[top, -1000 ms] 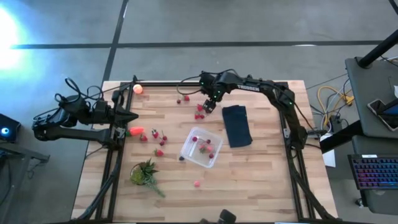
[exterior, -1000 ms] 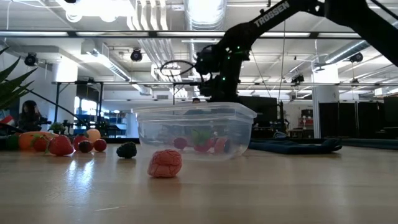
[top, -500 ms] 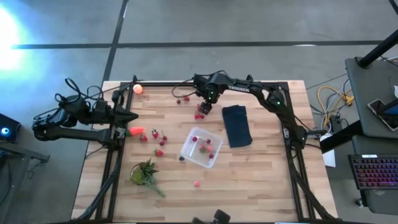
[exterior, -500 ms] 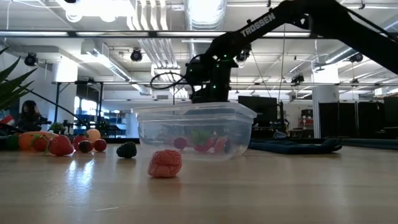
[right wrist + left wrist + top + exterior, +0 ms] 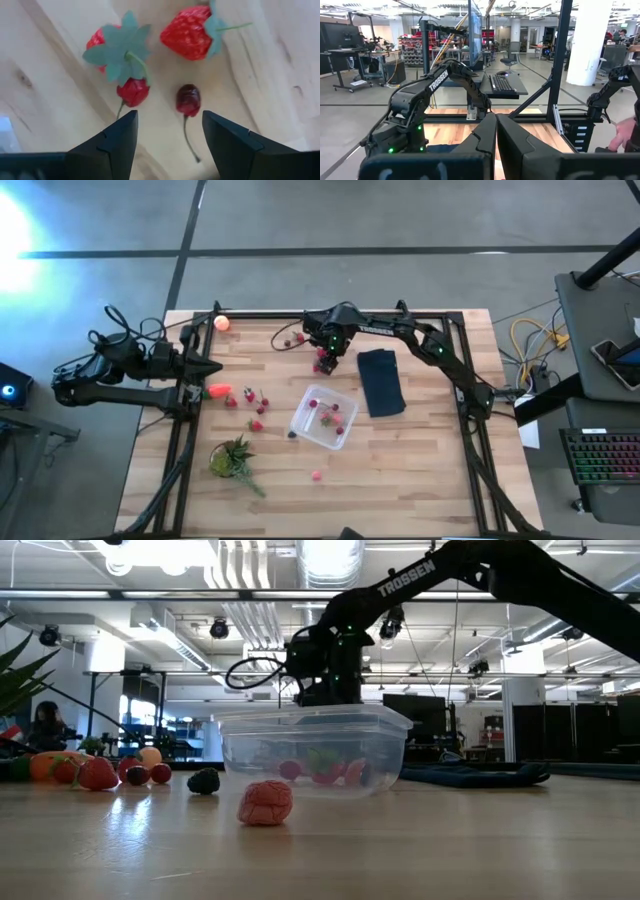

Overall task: Pick and placing Produce into tupperware
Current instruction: Put the red cherry into the transparent bin

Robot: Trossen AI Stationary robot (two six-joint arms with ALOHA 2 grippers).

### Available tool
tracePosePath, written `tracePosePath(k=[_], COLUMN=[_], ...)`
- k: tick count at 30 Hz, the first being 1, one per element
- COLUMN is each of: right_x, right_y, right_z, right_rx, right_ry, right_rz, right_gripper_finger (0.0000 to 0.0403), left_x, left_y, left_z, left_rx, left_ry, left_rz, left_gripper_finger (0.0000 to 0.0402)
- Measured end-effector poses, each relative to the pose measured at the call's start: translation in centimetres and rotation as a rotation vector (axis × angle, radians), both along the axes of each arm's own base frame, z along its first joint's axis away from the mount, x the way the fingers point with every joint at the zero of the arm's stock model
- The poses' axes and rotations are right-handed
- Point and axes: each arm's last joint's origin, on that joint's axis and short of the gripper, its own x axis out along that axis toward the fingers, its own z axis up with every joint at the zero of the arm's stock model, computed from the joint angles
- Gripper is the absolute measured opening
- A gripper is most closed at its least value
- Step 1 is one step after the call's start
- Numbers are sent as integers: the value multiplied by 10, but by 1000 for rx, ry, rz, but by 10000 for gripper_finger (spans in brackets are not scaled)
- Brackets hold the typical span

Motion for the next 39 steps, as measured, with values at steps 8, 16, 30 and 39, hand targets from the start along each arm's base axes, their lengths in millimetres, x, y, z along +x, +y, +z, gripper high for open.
tracePosePath(k=[8,16,30,39], right_x=[2,0,-3,-1], right_y=[0,0,-1,-2], right_z=[4,8,14,13], right_rx=[-4,3,-42,-54], right_ry=[-14,-1,43,33], right_rz=[-24,-47,-18,-10], right_gripper_finger=[214,214,214,214], left_x=[0,-1,-9,-10], left_y=[0,0,3,3], left_z=[0,14,-40,-59], left_rx=[20,48,-213,-265], left_ry=[-3,-143,404,630], left_rz=[2,6,153,196], left_gripper_finger=[0,0,0,0])
